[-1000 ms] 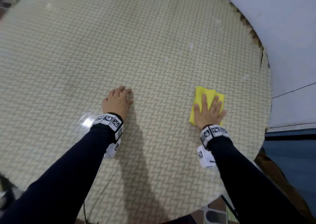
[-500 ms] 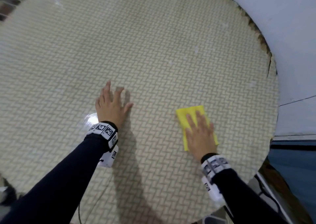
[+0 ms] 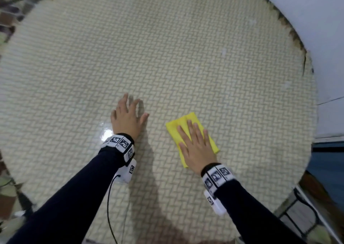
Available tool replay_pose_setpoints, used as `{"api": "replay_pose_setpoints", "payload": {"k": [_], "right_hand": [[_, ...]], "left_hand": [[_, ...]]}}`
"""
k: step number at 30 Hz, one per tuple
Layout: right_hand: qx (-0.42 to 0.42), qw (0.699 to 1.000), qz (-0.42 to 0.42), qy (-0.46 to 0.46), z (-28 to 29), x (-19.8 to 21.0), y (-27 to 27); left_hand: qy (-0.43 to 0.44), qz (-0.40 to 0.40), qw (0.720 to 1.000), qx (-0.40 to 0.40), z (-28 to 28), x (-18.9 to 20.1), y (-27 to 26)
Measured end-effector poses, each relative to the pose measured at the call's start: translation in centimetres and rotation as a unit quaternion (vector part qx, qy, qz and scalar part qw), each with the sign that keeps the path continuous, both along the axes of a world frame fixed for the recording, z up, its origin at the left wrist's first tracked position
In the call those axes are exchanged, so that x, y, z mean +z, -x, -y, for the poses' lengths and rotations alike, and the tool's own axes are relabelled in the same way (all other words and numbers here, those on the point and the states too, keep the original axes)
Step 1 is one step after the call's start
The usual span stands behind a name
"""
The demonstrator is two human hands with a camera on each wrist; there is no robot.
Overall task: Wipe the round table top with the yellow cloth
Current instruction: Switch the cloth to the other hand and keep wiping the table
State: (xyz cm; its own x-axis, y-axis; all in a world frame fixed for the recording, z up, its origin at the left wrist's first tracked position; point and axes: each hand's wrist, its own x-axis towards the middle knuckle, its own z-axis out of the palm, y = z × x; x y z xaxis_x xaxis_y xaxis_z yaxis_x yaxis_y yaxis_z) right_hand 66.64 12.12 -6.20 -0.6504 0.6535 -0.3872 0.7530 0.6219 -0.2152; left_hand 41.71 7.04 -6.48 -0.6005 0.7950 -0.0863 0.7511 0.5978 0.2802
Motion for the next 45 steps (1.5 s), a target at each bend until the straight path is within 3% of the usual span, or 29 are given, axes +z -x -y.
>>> {"api": "replay_pose_setpoints", "payload": {"k": [5, 8, 10, 12, 15, 17, 20, 26, 29, 33, 40, 45], "right_hand": [[-0.212, 0.974, 0.031, 0.071, -4.1, 0.5, -1.6], [-0.259, 0.948, -0.054, 0.179, -6.5, 1.4, 0.1], [-0.279, 0.931, -0.142, 0.189, -6.8, 1.4, -0.9], [-0.280, 0.935, -0.176, 0.128, -6.0, 1.3, -3.2], [-0.281, 0.951, -0.126, 0.011, -4.1, 1.0, -7.5], [-0.302, 0.950, -0.080, -0.020, -3.3, 1.0, -10.2], [-0.322, 0.945, -0.053, -0.033, -3.0, 0.9, -14.0], [-0.315, 0.947, -0.048, -0.044, -3.7, 0.8, -19.3], [-0.324, 0.943, -0.062, -0.046, -4.3, 0.8, -20.9], [-0.328, 0.941, -0.059, -0.062, -5.2, 0.5, -23.2], [-0.338, 0.932, -0.097, -0.090, -5.2, -1.3, -25.8], [-0.327, 0.933, -0.094, -0.114, -5.5, -1.8, -26.7]], "left_hand": [[-0.028, 0.004, 0.999, -0.026, -0.8, 0.4, -1.1], [-0.047, 0.042, 0.995, -0.082, -2.5, 1.2, -3.4], [-0.065, 0.090, 0.979, -0.171, -3.5, 1.7, -6.0], [-0.092, 0.107, 0.961, -0.239, -4.2, 1.7, -8.9], [-0.091, 0.132, 0.945, -0.285, -4.7, 1.5, -13.3], [-0.082, 0.119, 0.940, -0.311, -5.1, 1.4, -15.7], [-0.045, 0.088, 0.945, -0.313, -6.3, 0.9, -18.2], [0.061, 0.027, 0.977, -0.202, -7.3, -0.3, -21.8], [0.102, 0.026, 0.978, -0.180, -7.4, -0.4, -23.0], [0.105, 0.019, 0.968, -0.228, -7.3, -0.4, -25.4], [0.130, -0.022, 0.917, -0.375, -6.5, -0.2, -30.6], [0.164, -0.028, 0.914, -0.370, -9.5, -0.5, -33.0]]}}
